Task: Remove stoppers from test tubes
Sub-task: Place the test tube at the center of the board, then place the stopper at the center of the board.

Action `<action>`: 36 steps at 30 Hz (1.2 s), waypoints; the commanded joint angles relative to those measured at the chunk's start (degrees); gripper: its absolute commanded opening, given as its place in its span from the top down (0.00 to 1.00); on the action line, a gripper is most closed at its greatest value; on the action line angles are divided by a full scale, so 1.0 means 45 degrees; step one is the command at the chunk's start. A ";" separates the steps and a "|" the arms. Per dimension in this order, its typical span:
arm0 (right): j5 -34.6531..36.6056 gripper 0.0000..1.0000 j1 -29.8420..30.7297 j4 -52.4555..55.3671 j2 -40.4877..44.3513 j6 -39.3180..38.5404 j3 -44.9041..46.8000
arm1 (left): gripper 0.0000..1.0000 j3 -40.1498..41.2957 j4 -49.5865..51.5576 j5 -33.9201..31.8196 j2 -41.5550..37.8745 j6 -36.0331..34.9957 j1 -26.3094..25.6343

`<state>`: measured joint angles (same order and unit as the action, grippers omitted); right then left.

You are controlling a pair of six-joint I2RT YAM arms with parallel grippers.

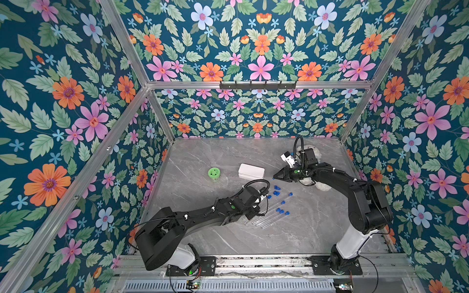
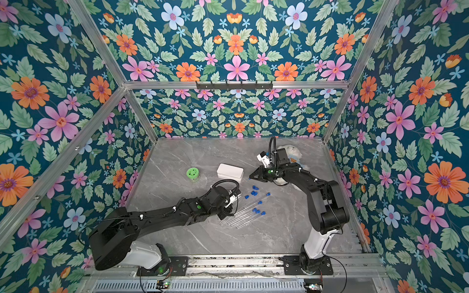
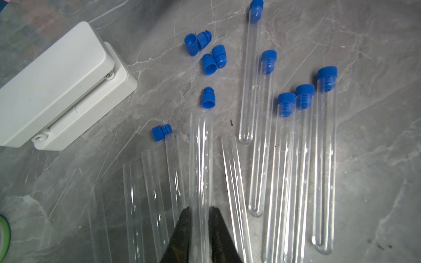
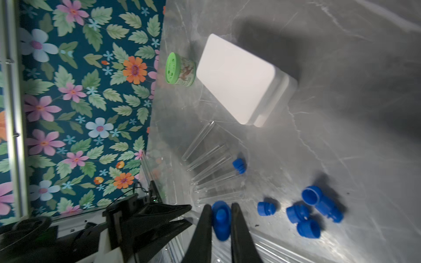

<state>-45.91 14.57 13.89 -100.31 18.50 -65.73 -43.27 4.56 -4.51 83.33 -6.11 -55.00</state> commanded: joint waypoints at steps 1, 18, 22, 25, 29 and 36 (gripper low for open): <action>0.1619 0.98 0.0080 0.1255 -0.0113 -0.0892 -0.0189 | 1.00 -0.0131 -0.0230 0.0048 0.0195 0.0395 -0.0004; 0.4565 0.95 0.0859 0.2994 -0.1063 -0.1884 -0.1151 | 1.00 0.0251 -0.0517 0.0197 0.0399 0.1142 -0.0003; 0.4695 0.93 0.1002 0.3091 -0.1237 -0.1934 -0.1300 | 1.00 0.0392 -0.0642 0.0341 0.0390 0.1239 -0.0043; 0.4743 0.93 0.1074 0.3137 -0.1319 -0.1948 -0.1349 | 1.00 0.0444 -0.0714 0.0411 0.0391 0.1287 -0.0077; 0.4870 0.92 0.1117 0.3183 -0.1387 -0.1983 -0.1399 | 1.00 0.0473 -0.0857 0.0515 0.0510 0.1335 -0.0140; 0.5066 0.90 0.1492 0.3377 -0.1554 -0.2061 -0.1650 | 1.00 0.0449 -0.0905 0.0515 0.0753 0.1407 -0.0216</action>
<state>-23.68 20.62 27.57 -107.04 10.52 -72.58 -41.12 1.56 -2.17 86.61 -0.32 -55.92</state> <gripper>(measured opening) 0.144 0.176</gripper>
